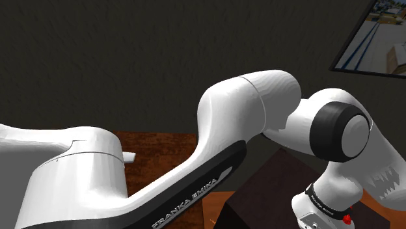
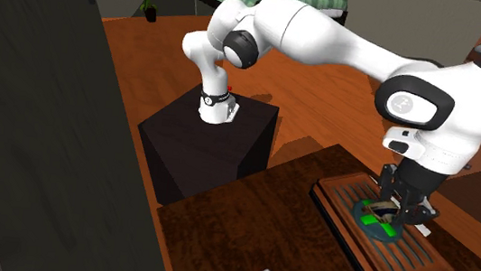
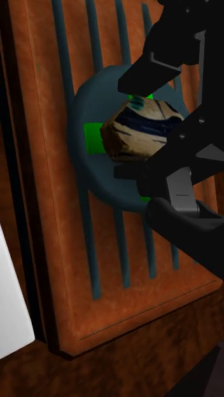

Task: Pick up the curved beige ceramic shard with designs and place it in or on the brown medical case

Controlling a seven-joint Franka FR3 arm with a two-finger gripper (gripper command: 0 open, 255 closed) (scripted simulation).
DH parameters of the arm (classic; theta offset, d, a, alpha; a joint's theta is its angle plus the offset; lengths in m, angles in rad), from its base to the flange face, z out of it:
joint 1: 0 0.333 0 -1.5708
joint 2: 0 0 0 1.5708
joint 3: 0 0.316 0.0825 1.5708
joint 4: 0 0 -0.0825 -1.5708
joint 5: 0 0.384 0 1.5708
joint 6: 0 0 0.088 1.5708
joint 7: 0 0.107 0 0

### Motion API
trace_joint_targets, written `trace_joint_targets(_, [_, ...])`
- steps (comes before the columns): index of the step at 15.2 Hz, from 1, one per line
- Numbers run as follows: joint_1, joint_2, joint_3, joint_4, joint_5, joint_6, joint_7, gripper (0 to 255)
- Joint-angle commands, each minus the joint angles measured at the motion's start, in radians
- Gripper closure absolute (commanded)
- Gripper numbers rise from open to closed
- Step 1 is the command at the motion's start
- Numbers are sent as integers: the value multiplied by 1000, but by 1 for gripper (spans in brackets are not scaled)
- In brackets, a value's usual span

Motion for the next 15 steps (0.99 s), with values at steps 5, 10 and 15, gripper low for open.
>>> trace_joint_targets(5, [-4,5,-2,-17,-3,18,5,255])
trace_joint_targets(10, [0,8,-2,-8,-4,14,4,0])
trace_joint_targets(15, [1,-4,2,3,1,-8,0,0])
